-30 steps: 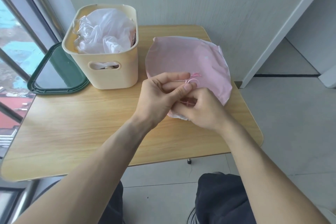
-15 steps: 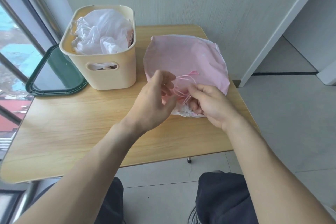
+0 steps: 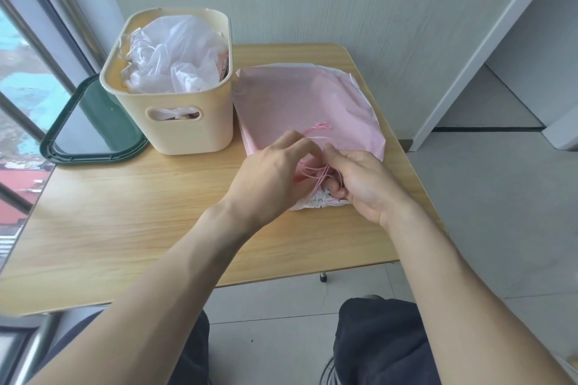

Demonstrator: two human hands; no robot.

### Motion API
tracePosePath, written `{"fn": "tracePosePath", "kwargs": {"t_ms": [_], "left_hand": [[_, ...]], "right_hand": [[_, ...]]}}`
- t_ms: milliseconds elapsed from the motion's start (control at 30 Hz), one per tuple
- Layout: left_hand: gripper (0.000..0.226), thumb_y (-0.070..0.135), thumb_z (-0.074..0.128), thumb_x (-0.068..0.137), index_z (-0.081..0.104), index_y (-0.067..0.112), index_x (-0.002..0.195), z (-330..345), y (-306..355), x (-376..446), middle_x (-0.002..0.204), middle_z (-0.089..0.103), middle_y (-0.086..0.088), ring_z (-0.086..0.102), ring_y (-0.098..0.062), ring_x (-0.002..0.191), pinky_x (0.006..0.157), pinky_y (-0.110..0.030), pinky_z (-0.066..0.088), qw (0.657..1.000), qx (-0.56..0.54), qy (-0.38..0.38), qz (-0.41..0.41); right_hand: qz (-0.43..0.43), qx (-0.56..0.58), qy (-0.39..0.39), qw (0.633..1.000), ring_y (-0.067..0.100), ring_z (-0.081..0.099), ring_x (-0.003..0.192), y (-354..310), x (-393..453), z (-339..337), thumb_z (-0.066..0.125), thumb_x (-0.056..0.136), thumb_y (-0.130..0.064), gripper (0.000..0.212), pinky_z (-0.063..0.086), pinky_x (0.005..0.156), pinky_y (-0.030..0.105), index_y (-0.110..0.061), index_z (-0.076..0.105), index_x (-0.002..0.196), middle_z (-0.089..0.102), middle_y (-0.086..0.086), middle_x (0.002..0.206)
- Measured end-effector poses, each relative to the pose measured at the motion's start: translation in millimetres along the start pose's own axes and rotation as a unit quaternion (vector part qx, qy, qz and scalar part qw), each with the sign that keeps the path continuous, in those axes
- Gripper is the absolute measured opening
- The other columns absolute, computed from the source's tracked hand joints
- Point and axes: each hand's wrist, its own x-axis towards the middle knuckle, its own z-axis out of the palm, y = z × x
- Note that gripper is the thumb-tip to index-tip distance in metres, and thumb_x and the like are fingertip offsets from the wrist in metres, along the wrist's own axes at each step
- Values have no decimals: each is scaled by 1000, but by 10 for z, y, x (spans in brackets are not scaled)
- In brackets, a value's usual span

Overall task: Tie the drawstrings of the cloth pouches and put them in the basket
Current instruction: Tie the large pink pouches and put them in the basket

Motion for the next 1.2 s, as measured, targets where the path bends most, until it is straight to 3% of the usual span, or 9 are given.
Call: {"fn": "tracePosePath", "kwargs": {"t_ms": [167, 333, 467, 633, 700, 800, 933, 1067, 1200], "left_hand": [[21, 24, 74, 85, 75, 33, 103, -38, -15, 5, 81, 72, 9, 65, -15, 71, 63, -33, 54, 1000, -7, -3, -11], [6, 18, 66, 86, 70, 15, 83, -134, -24, 29, 77, 66, 6, 53, -22, 91, 84, -37, 39, 997, 43, 50, 36], [11, 9, 57, 80, 60, 8, 70, -257, 152, 47, 61, 61, 5, 56, -19, 62, 67, -32, 44, 998, -64, 21, 14], [18, 15, 54, 94, 57, 15, 77, -478, 291, 69, 59, 53, 17, 51, -1, 57, 51, -12, 32, 975, -79, -190, -89], [11, 27, 53, 96, 61, 26, 89, -632, 222, 86, 76, 57, 15, 57, -3, 70, 60, -17, 41, 941, 4, -314, -130], [15, 26, 54, 94, 67, 30, 101, -738, 168, 75, 82, 71, 3, 71, -17, 73, 72, -34, 58, 911, 15, -375, -172], [39, 57, 61, 86, 72, 20, 88, -533, 279, 3, 83, 70, -7, 65, -25, 79, 69, -39, 54, 953, 67, -243, -166], [44, 55, 62, 87, 51, 13, 91, -260, 306, -37, 80, 62, -1, 49, -22, 69, 59, -32, 35, 976, 99, -119, -150], [47, 54, 67, 84, 58, 11, 98, -133, 313, -32, 82, 66, 3, 63, -23, 75, 59, -34, 47, 984, 28, -71, -158]], "right_hand": [[19, 9, 11, 1000, 13, 42, 55, -12, -12, -18, 51, 106, -31, 37, 31, 45, 21, -4, 72, 90, 61, 12, 81], [7, 14, 0, 1000, 11, 46, 51, -43, -26, 11, 51, 106, -32, 35, 35, 47, 22, -8, 73, 92, 61, 6, 69], [-12, -3, -34, 999, 12, 45, 51, -39, -38, 90, 52, 104, -38, 41, 36, 50, 23, -9, 66, 79, 55, -3, 56], [17, 25, -50, 998, 11, 45, 51, -42, -17, 68, 55, 103, -34, 42, 37, 47, 20, 2, 73, 93, 60, 4, 67], [37, 25, -83, 996, 12, 48, 54, -55, -45, 49, 55, 102, -33, 37, 38, 48, 19, -7, 77, 86, 64, 4, 70], [24, -26, -99, 994, 11, 46, 54, -31, -68, 58, 56, 102, -33, 38, 36, 49, 20, -2, 77, 99, 67, 8, 80], [-3, -65, -78, 995, 11, 39, 53, -12, -57, 93, 55, 103, -31, 34, 32, 48, 20, -7, 79, 100, 57, 17, 80], [1, -53, -68, 996, 11, 42, 56, -20, -41, 105, 54, 103, -33, 35, 29, 55, 27, -8, 77, 93, 67, 4, 71], [9, -2, -61, 998, 13, 49, 59, -41, -51, 76, 60, 92, -46, 41, 28, 52, 26, -8, 76, 98, 68, 4, 76]]}}
